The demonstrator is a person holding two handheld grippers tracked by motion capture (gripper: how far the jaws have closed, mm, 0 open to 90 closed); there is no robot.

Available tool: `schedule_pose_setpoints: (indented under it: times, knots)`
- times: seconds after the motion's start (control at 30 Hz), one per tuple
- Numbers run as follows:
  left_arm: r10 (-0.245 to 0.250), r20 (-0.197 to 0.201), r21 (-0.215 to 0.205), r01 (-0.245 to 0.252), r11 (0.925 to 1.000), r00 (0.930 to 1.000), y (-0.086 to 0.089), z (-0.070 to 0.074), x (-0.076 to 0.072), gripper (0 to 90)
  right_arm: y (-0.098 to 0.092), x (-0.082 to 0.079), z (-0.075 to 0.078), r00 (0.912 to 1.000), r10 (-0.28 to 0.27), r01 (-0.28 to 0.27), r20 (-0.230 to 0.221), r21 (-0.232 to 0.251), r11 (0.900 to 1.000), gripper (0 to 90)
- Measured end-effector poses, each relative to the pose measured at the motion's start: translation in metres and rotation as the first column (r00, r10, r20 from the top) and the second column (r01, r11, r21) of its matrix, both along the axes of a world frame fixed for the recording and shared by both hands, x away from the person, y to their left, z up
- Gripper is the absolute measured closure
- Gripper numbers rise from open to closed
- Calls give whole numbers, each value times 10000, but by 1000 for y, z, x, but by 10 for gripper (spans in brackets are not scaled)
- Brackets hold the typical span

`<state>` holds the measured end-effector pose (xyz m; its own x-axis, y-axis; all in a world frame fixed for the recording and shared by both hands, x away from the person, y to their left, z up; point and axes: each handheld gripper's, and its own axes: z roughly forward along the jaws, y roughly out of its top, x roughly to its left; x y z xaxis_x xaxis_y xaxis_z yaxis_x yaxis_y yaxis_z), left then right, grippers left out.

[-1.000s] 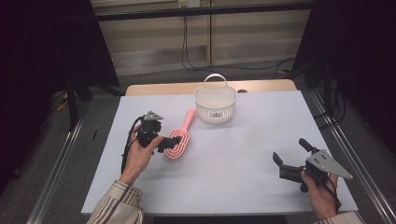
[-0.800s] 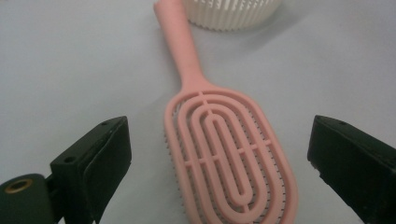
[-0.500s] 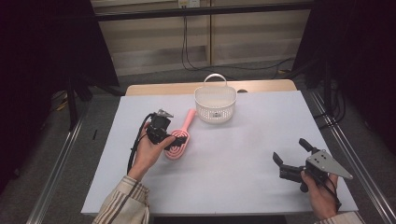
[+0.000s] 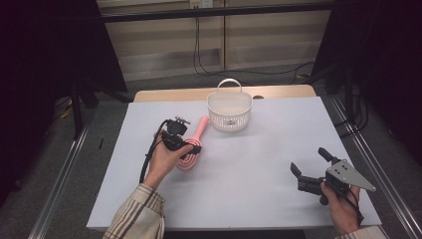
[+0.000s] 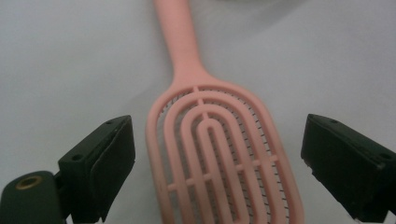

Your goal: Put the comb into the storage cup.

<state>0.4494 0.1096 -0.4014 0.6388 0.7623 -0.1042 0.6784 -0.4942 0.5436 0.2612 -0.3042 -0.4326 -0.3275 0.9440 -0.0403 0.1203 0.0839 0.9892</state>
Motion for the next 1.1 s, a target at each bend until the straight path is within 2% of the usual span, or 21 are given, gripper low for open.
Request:
schedule_pose_setpoints:
  times: [0.17, 0.2, 0.23, 0.3, 0.33, 0.37, 0.5, 0.53, 0.57, 0.6, 0.77, 0.83, 0.9, 0.93, 1.0, 1.1]
  knots:
    - [61, -47, 166, -60, 9998, 10000, -2, -4, 4, 91, 0, 0, 0, 10000, 3, -3, -33, -12, 10000, 0]
    - [121, -211, 204, -116, 9997, 9997, -3, -7, 5, 90, 0, 0, 0, 10000, 11, -11, -60, 10, 10000, 0]
    - [121, -211, 204, -116, 9997, 9997, -3, -7, 5, 90, 0, 0, 0, 10000, 23, -23, -70, 27, 10000, 0]
    - [189, -114, 381, -185, 9991, 9998, -4, -8, 5, 89, 0, 0, 0, 10000, 25, -25, -68, -1, 10000, 0]
    - [189, -223, 355, -181, 9992, 9996, -5, -9, 5, 87, 0, 0, 0, 10000, 18, -18, -90, 1, 10000, 0]
    - [159, -196, 527, -149, 9985, 9997, -7, -11, 5, 85, 0, 0, -1, 10000, 8, -8, -99, 7, 10000, 0]
    - [250, -265, 452, -238, 9987, 9993, -9, -12, 5, 77, 0, 1, -1, 9999, 8, -8, -107, 35, 10000, 0]
    - [139, -221, 462, -129, 9988, 9997, -8, -12, 6, 77, 0, 1, -1, 10000, 14, -14, -96, 21, 10000, 0]
    - [239, -273, 286, -231, 9993, 9993, -8, -11, 5, 77, 0, 0, -1, 9999, 3, -2, -110, 25, 10000, 0]
    - [239, -273, 286, -231, 9993, 9993, -8, -11, 5, 77, 0, 0, -1, 9999, 3, -2, -110, 25, 10000, 0]
    - [227, -287, 448, -214, 9988, 9993, -9, -14, 5, 77, 0, 0, -1, 9999, 5, -5, -110, 24, 10000, 0]
    - [37, -361, 577, -16, 9983, 9993, -12, -18, 6, 65, 0, 0, -1, 9999, 13, -13, -116, 24, 10000, 0]
    - [47, -415, 442, -29, 9990, 9991, -13, -18, 6, 61, 0, 0, -1, 9999, 9, -8, -119, 32, 10000, 0]
    - [77, -296, 579, -60, 9983, 9995, -13, -18, 7, 61, 0, 0, -1, 9999, 16, -16, -112, 25, 10000, 0]
    - [84, -273, 568, -69, 9984, 9996, -14, -18, 6, 64, 0, 0, -1, 9999, 26, -26, -100, 51, 10000, 0]
    - [83, -363, 650, -59, 9979, 9993, -16, -20, 7, 71, 0, 1, -1, 9999, 46, -46, -101, 57, 10000, 0]
